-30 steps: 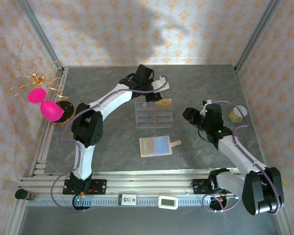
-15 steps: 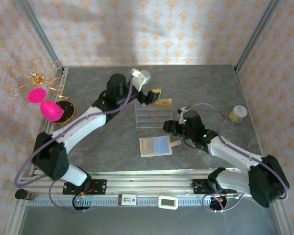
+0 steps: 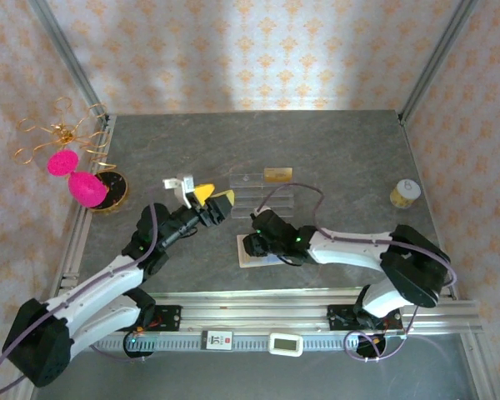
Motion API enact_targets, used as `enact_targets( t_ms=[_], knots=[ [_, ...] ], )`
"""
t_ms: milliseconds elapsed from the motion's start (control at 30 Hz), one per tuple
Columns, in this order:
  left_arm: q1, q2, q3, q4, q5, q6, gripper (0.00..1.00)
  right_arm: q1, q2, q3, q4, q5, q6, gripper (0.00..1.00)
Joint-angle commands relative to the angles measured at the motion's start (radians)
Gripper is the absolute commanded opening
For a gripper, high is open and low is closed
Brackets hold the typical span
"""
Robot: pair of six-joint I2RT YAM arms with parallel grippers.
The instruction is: Take the credit cards out of the card holder
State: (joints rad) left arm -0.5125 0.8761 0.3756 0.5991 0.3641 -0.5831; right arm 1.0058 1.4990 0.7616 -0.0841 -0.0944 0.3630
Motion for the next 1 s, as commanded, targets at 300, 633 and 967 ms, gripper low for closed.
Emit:
enact_targets(
  t_ms=[300, 633, 967],
  knots=[
    [0.002, -0.097, -0.088, -0.278, -0.136, -0.096, 0.78, 0.050, 0.188, 0.104, -0.146, 0.182, 0.019, 0.26],
    [-0.122, 0.170, -0.077, -0.237, -0.052, -0.093, 0.27, 0.051, 0.085, 0.011, 0.011, 0.181, 0.105, 0.00],
    [-0.220, 0.462, 0.031, -0.227, 0.023, -0.078, 0.00, 0.047, -0.040, -0.130, 0.182, 0.150, 0.178, 0.04]
  ],
)
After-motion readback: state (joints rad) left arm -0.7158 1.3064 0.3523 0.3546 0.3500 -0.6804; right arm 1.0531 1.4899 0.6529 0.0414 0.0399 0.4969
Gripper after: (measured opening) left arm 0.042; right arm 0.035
